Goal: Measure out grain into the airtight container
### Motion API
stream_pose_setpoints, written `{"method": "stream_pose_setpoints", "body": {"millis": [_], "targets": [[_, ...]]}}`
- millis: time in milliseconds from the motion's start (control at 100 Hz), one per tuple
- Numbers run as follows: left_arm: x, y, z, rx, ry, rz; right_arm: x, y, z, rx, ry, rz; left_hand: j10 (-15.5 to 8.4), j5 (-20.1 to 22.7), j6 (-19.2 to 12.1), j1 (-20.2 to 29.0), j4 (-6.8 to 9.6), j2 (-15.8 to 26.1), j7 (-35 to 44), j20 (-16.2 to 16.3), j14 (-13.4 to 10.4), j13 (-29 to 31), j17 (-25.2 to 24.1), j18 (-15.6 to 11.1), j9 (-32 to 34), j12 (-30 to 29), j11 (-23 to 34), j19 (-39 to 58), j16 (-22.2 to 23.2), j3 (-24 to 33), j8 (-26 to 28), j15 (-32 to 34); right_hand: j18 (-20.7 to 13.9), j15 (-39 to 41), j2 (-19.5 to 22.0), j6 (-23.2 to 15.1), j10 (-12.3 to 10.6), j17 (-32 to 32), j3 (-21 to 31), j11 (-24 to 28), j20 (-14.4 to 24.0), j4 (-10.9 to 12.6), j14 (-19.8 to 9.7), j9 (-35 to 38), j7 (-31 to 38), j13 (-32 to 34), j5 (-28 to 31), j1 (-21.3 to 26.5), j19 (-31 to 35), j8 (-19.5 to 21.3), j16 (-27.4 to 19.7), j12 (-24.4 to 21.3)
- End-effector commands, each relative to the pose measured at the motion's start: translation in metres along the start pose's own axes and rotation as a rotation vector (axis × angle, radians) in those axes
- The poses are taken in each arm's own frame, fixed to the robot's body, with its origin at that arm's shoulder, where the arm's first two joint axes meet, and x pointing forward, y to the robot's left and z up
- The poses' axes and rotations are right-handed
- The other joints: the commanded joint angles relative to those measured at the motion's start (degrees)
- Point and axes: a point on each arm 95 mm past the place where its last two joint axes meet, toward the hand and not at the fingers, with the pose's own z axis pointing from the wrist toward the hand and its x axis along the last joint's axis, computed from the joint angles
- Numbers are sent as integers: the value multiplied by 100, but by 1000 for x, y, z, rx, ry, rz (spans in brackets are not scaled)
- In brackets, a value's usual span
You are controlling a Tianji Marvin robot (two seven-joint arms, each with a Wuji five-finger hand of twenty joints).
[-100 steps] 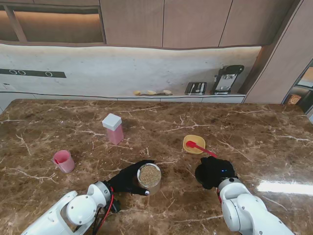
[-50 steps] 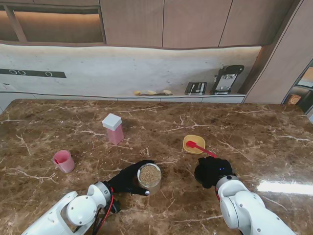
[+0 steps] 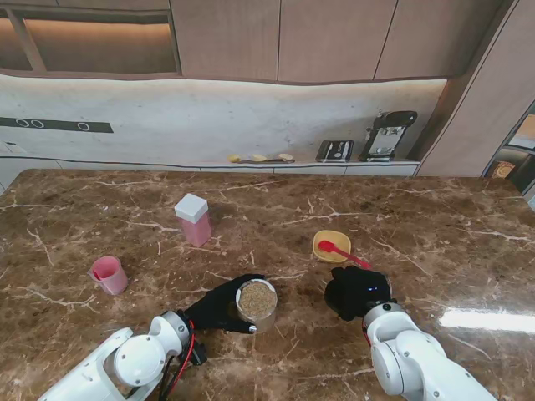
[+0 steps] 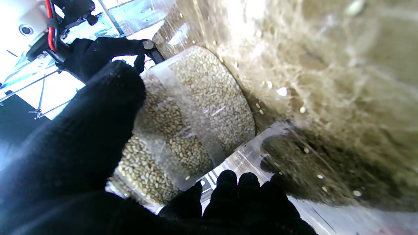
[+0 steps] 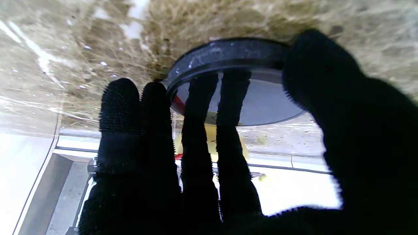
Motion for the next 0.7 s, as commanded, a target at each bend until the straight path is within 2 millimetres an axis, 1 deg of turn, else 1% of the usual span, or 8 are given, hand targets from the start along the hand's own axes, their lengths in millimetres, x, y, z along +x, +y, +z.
{"method": "stream_pose_setpoints", "body": {"millis": [0, 210, 220, 290, 390, 500, 600, 690], "targets": [[-14, 21, -7, -45, -47, -19, 6, -20, -7, 72, 11, 15, -108, -219, -74, -114, 106, 178, -76, 561, 646, -65, 336, 767, -144, 69, -126, 613, 50, -180, 75, -11, -93, 35, 567, -468, -451, 100, 1052, 562, -150, 372, -420, 617, 786, 581, 567, 438, 229, 214, -66, 106], [-14, 22, -8, -46, -47, -24, 8, -16, -9, 67, 28, 39, -110, -207, -50, -125, 119, 241, -80, 576, 636, -56, 343, 764, -141, 71, -125, 606, 53, -211, 63, -9, 1, -200, 583, -415, -434, 154, 934, 323, -313, 362, -255, 972, 765, 663, 834, 206, 270, 22, -199, -80], [-14, 22, -8, -46, -47, -24, 8, -16, -9, 66, 28, 39, -111, -206, -49, -126, 120, 245, -80, 577, 638, -57, 343, 764, -139, 72, -123, 606, 53, -213, 63, -9, 4, -204, 580, -415, -436, 155, 931, 317, -318, 361, -290, 979, 768, 669, 843, 203, 267, 19, -203, -85], [-14, 22, -8, -45, -49, -26, 9, -17, -9, 69, 31, 33, -116, -201, -45, -134, 125, 288, -73, 580, 637, -57, 342, 761, -140, 71, -124, 603, 53, -226, 63, -10, 14, -251, 532, -430, -441, 125, 882, 271, -348, 346, -261, 971, 764, 627, 844, 161, 240, -1, -227, -115], [-14, 22, -8, -43, -48, -26, 10, -19, -9, 84, 29, 16, -104, -203, -29, -131, 137, 323, -67, 584, 637, -61, 343, 761, -141, 70, -126, 597, 51, -243, 56, -14, 34, -312, 327, -438, -437, 40, 638, 164, -379, 243, -332, 835, 704, 491, 751, 13, 204, -49, -244, -169], [-14, 22, -9, -41, -48, -27, 12, -22, -10, 97, 27, 4, -117, -202, -28, -133, 148, 363, -66, 587, 639, -58, 342, 756, -144, 68, -131, 590, 52, -260, 44, -14, 54, -341, -29, -421, -459, -61, 333, 123, -381, 72, -385, 681, 595, 323, 641, -187, 195, -123, -232, -181], [-14, 22, -9, -40, -49, -29, 14, -24, -11, 108, 23, -9, -116, -200, -26, -135, 159, 410, -60, 590, 627, -66, 342, 750, -144, 69, -131, 584, 52, -273, 37, -19, 54, -330, -334, -325, -457, -108, 372, 118, -372, -66, -401, 546, 425, 246, 485, -360, 190, -238, -212, -182], [-14, 22, -9, -39, -48, -28, 14, -26, -10, 113, 23, -18, -119, -202, -22, -135, 166, 420, -58, 589, 631, -66, 338, 748, -151, 68, -137, 572, 51, -285, 29, -22, 72, -356, -467, -259, -445, -173, 374, 102, -369, -131, -398, 444, 241, 155, 397, -478, 167, -392, -218, -197]]}}
